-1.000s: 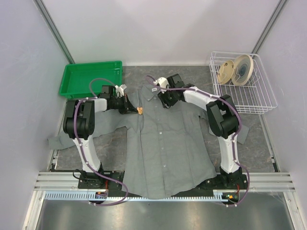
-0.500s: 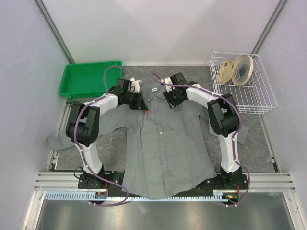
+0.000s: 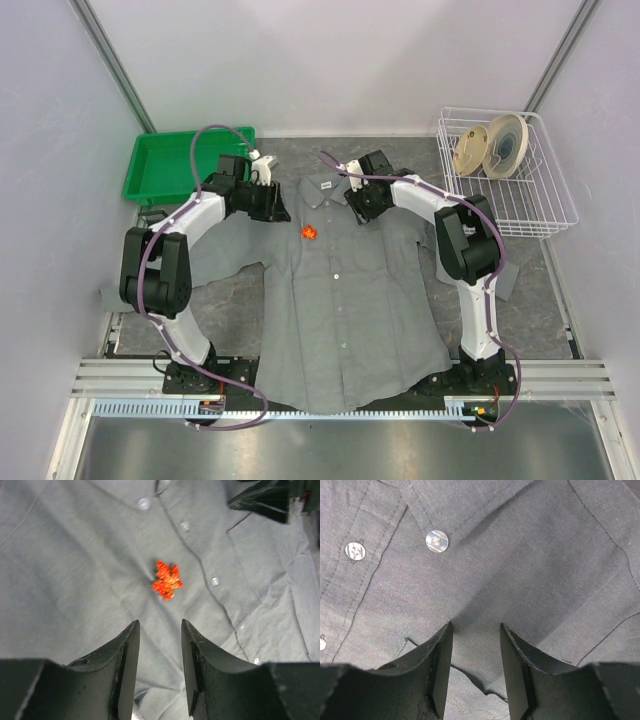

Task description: Pin the brooch onto the clothing

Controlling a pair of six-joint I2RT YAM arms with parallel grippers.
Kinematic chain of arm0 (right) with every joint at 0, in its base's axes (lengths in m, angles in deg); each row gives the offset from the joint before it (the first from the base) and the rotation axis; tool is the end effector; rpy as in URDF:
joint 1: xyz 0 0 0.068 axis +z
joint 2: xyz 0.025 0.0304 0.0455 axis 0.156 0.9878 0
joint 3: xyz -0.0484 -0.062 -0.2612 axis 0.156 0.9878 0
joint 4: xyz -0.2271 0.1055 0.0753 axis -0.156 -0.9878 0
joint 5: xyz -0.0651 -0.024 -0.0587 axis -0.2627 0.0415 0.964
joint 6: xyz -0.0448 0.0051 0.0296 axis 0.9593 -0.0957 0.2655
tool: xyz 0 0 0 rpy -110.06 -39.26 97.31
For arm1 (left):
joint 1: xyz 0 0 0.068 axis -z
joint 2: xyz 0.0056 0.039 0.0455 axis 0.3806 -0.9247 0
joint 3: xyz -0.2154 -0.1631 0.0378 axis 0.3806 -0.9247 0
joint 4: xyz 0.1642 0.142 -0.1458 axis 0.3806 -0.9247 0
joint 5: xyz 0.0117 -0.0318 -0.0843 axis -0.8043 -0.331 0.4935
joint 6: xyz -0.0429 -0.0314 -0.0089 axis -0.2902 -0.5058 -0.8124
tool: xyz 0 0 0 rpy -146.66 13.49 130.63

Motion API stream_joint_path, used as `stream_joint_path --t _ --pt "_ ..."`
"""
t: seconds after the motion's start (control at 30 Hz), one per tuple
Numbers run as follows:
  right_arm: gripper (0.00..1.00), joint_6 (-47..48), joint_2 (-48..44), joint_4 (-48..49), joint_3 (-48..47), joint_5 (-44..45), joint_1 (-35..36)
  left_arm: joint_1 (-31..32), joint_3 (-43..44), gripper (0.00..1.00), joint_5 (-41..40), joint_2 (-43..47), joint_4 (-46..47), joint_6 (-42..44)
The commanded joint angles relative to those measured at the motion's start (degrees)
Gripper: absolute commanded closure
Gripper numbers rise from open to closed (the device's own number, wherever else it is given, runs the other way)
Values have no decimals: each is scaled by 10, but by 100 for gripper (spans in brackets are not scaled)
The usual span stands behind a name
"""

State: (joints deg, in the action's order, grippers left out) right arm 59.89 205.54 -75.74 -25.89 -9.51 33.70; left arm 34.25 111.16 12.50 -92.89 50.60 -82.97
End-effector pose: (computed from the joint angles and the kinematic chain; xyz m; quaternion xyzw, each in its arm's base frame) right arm 0.4188 0.1973 0.1642 -0.3157 0.9113 0.0824 0.2510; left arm 0.3657 -0.0969 0.2184 0.1772 0.8896 -0.3068 0.2881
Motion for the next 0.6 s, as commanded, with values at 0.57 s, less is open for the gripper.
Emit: stream_joint_path --t 0.57 --pt "48 0 5 1 -20 13 1 -138 24 64 -151 -92 -145 110"
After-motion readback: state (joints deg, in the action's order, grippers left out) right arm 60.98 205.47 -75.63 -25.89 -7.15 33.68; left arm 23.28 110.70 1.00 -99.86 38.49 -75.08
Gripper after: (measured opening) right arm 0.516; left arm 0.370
